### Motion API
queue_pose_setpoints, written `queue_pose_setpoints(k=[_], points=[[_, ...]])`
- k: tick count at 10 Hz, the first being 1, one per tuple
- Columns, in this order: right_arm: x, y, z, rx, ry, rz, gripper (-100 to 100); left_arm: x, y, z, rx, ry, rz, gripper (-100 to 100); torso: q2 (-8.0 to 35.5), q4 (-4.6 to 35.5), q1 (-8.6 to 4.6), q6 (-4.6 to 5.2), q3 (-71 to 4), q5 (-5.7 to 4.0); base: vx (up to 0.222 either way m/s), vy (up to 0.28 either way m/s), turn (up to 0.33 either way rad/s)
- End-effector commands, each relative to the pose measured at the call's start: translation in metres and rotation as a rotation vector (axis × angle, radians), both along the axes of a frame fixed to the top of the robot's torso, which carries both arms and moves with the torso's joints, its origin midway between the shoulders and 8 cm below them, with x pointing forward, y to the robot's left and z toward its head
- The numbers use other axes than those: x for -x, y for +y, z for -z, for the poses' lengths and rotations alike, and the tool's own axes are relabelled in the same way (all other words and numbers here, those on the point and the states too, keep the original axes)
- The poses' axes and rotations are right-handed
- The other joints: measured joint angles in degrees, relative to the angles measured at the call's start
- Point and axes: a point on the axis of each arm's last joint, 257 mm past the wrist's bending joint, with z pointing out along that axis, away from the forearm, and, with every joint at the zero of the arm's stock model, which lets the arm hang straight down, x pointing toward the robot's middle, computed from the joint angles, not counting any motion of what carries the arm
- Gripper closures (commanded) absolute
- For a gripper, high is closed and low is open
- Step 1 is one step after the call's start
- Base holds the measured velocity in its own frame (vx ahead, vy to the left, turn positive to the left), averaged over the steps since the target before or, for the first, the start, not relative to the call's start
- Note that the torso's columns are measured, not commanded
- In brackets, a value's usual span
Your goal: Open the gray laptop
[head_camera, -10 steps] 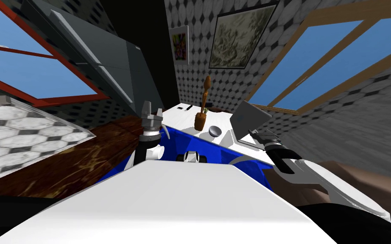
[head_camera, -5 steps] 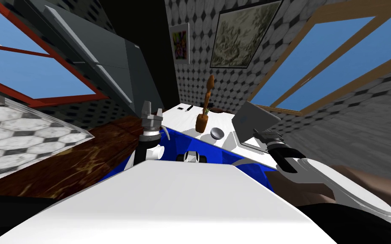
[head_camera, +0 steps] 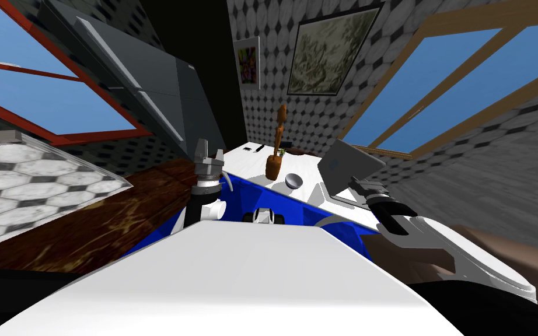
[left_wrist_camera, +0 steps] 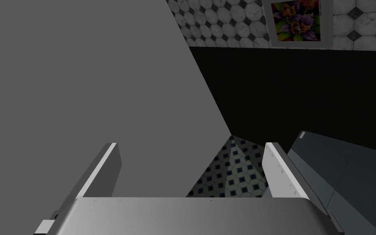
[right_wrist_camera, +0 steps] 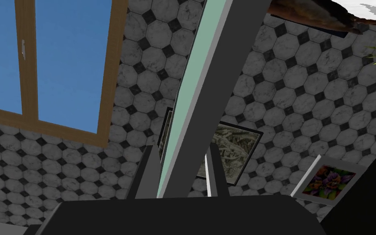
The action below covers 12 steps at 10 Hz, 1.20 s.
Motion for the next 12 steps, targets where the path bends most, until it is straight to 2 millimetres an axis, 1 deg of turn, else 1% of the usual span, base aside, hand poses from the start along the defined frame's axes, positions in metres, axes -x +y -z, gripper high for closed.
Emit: queue_pose_setpoints(k=[1,3,4,5,7,8,11,12], points=[[-0.002,-0.004,0.002,-0.098,-0.034,0.007,100,0.0,0.0,0.0,0.0,0.0,0.0,0,-0.1,0.0,-0.03,-0.04,-0.1,-0.03,-0.062,-0.066,0.016],[-0.005,-0.006,0.003,-0.172,-0.062,0.008,100,0.0,0.0,0.0,0.0,0.0,0.0,0,-0.1,0.0,-0.21,-0.02,0.0,-0.08,-0.056,-0.083,0.017],[-0.005,-0.003,0.002,-0.147,-0.055,0.002,100,0.0,0.0,0.0,0.0,0.0,0.0,0,0.0,0.0,-0.24,-0.01,0.0,-0.1,-0.024,-0.034,0.015],[-0.007,-0.004,0.007,-0.172,-0.061,0.001,100,0.0,0.0,0.0,0.0,0.0,0.0,0,-0.1,-0.1,-0.06,0.0,-0.1,-0.07,-0.011,-0.024,-0.001],[-0.007,-0.003,0.009,-0.192,-0.059,0.001,100,0.0,0.0,0.0,0.0,0.0,0.0,0,-0.1,-0.1,-0.12,-0.02,-0.1,-0.06,-0.014,-0.025,-0.004],[-0.008,-0.005,0.014,-0.209,-0.064,0.004,100,0.0,0.0,0.0,0.0,0.0,0.0,0,-0.1,-0.1,-0.1,-0.05,-0.1,-0.04,-0.018,-0.042,-0.008],[-0.008,-0.004,0.017,-0.234,-0.062,0.003,100,0.0,0.0,0.0,0.0,0.0,0.0,0,-0.1,-0.1,-0.15,-0.01,-0.1,-0.17,-0.005,-0.016,0.0],[-0.009,-0.005,0.022,-0.247,-0.067,0.004,100,0.0,0.0,0.0,0.0,0.0,0.0,0,-0.1,-0.2,-0.1,-0.04,-0.1,-0.16,-0.005,-0.027,-0.017]])
